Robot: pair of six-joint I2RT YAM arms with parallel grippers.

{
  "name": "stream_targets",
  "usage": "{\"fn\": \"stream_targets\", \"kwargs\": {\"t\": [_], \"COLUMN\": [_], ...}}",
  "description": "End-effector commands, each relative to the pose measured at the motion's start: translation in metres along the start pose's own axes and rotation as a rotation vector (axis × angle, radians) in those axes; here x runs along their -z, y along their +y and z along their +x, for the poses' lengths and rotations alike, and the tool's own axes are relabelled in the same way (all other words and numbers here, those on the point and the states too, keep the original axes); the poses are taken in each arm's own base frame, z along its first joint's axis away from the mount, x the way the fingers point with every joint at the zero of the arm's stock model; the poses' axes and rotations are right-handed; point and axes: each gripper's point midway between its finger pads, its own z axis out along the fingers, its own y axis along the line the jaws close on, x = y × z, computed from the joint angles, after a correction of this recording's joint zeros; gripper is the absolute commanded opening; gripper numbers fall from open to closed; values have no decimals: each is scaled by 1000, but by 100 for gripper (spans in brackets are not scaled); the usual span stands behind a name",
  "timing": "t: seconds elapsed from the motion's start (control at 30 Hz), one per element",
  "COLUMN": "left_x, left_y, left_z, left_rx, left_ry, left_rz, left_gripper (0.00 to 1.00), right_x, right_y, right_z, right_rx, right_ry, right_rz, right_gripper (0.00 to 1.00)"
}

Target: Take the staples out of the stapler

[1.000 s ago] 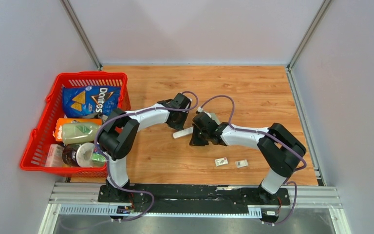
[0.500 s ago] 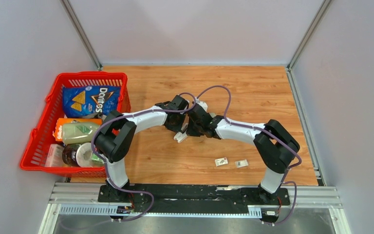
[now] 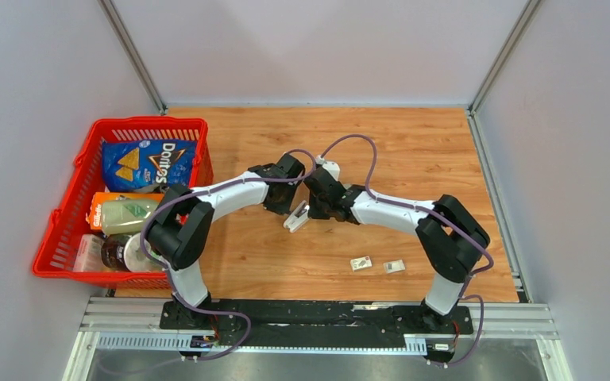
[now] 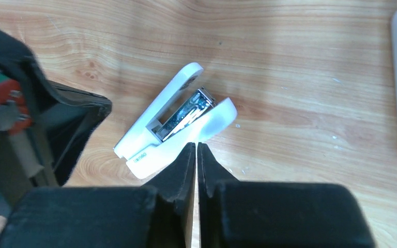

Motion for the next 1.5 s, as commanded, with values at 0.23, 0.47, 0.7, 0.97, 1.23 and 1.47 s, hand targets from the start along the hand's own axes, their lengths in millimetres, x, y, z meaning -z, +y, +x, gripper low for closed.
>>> {"fn": "stream_targets", "kwargs": {"t": [0.23,0.47,0.7,0.97,1.23,1.47], "left_x": [59,55,38,21,11,5], "left_y": [-7,-29,-43,-48,-42,-42], "left_z": [-38,-45,-46,-50,-51,-50], "left_rx": [43,-4,-29,-30,-41,-45], "left_ry": [-189,-203,-179,-165,-155,-144], "left_rz": [108,225,276,276,232,228], "left_gripper": [16,51,58,57,39,35], "right_x": [59,77,97,112,118,118], "right_y": [-8,-19,-27,-30,-31,-31], "right_z": [-28,-24,-19,-14,-10,-8], "right_rx": [12,39,33,34,27,26], "right_ry": [-122,-110,-126,-129,-129,-122], "right_rz": [5,18,-7,-40,-62,-64], "right_gripper": [49,54,54,54,54,54]}}
